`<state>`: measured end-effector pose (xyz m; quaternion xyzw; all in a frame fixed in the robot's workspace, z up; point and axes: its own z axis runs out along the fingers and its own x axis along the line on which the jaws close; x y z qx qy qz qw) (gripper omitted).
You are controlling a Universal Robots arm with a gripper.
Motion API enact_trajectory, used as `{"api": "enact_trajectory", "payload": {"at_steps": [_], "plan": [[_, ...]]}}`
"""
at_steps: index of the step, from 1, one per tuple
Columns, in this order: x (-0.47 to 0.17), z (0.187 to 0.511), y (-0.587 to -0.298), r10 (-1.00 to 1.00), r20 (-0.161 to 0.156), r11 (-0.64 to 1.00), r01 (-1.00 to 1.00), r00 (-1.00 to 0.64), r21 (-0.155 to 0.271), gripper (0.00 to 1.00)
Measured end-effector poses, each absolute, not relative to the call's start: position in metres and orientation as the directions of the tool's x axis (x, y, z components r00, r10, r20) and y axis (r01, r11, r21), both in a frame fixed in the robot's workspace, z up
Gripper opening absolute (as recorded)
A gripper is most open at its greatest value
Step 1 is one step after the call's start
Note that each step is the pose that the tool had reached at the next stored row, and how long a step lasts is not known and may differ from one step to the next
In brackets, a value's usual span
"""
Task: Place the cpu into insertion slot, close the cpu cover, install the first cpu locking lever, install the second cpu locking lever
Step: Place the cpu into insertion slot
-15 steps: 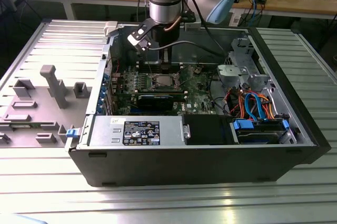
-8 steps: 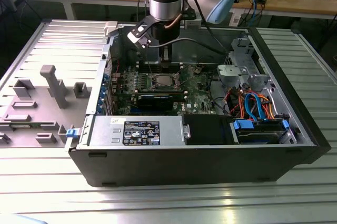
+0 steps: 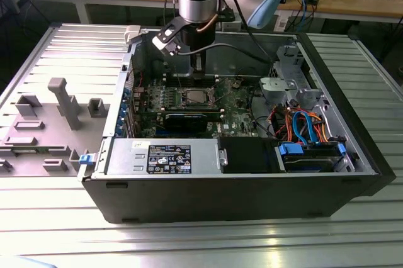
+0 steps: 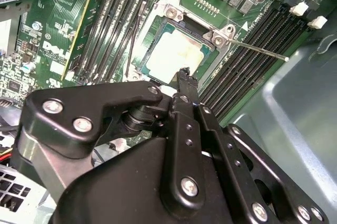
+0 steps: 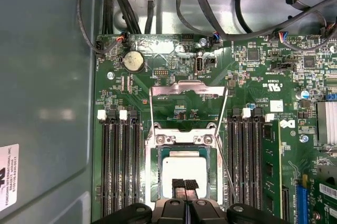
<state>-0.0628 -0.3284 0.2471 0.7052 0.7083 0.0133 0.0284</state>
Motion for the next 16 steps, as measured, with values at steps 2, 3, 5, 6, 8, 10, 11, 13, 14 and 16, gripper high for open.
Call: {"api": "enact_trajectory", "payload": {"at_steps": [2,3,5,6,8,10,11,13,14,16], "plan": [[-0.0628,0.248,-0.3284,1.0,-0.021,0.005,0.998,-0.004,0.059,0.11],[-0.0628,0.2486,-0.3284,1.0,-0.021,0.005,0.998,-0.004,0.059,0.11],[-0.0628,0.2492,-0.3284,1.0,-0.021,0.005,0.998,-0.004,0.059,0.11],[-0.0628,0.2494,-0.3284,1.0,-0.021,0.005,0.998,-0.004,0.059,0.11],[-0.0628,0.2496,-0.3284,1.0,-0.021,0.006,0.998,-0.004,0.059,0.11],[-0.0627,0.2497,-0.3286,1.0,-0.021,0.006,0.998,-0.005,0.059,0.11],[-0.0627,0.2497,-0.3287,1.0,-0.022,0.007,0.998,-0.006,0.059,0.11],[-0.0614,0.2505,-0.3289,1.0,-0.021,0.013,0.998,-0.012,0.057,0.11],[-0.06,0.2509,-0.3289,1.0,-0.021,0.013,0.998,-0.012,0.056,0.11],[-0.0585,0.2524,-0.3289,1.0,-0.021,0.013,0.998,-0.011,0.055,0.11]]}}
